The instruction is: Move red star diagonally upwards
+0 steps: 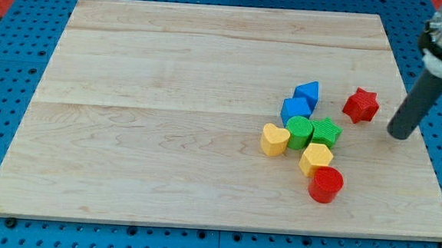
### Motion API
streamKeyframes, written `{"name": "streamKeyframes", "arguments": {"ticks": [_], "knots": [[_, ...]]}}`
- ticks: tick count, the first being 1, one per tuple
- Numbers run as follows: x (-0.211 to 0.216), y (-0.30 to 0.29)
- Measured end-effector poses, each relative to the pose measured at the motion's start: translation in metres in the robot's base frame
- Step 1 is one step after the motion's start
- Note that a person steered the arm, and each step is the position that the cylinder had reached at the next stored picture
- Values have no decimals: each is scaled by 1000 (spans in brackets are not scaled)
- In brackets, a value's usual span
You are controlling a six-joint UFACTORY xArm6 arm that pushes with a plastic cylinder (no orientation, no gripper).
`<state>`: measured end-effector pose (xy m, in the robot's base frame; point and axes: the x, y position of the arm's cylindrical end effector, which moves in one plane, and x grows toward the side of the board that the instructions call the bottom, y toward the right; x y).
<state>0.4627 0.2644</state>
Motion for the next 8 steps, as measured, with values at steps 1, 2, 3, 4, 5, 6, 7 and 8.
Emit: {"name": "streamKeyframes", "arguments": {"ticks": [1, 2, 3, 4, 5, 6, 7, 8], "knots": [[-33, -5], [-39, -47], [8, -27], [10, -40], [-33, -34], [-48, -75], [-10, -68], [-10, -98]]}}
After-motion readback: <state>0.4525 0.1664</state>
